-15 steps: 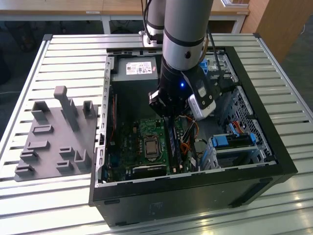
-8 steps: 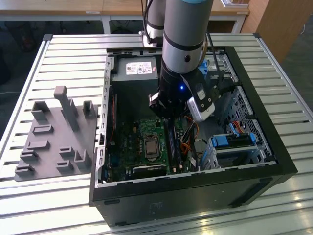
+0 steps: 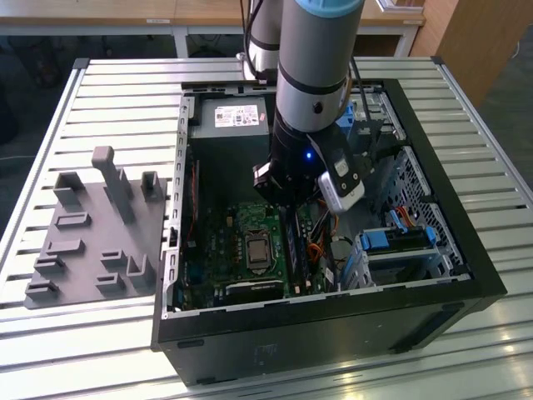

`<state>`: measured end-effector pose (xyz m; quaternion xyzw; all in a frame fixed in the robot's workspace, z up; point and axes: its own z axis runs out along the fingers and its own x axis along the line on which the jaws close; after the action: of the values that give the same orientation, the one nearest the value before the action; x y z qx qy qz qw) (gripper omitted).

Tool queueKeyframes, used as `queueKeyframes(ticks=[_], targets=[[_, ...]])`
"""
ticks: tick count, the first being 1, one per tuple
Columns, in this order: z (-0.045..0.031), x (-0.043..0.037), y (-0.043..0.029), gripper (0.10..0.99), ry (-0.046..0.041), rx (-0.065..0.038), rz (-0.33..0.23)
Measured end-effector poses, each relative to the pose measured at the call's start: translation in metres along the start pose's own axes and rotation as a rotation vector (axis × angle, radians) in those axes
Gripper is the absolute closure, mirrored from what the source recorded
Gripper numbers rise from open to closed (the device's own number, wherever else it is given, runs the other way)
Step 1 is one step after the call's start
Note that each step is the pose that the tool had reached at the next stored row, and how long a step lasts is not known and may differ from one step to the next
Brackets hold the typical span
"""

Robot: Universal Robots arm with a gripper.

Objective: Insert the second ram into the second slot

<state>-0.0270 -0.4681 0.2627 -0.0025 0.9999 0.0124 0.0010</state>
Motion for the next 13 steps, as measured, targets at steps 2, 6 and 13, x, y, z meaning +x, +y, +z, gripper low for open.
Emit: queueKeyframes(ticks=[2, 6, 13], targets=[[0.0004, 0.0001, -0.0018, 0.957, 0.0000, 0.000, 0.000], [0.0015, 0.0001, -0.0024, 0.957, 0.0000, 0.000, 0.000], [0.0042, -0.0011, -0.0026, 0.957, 0.0036, 0.000, 0.002]])
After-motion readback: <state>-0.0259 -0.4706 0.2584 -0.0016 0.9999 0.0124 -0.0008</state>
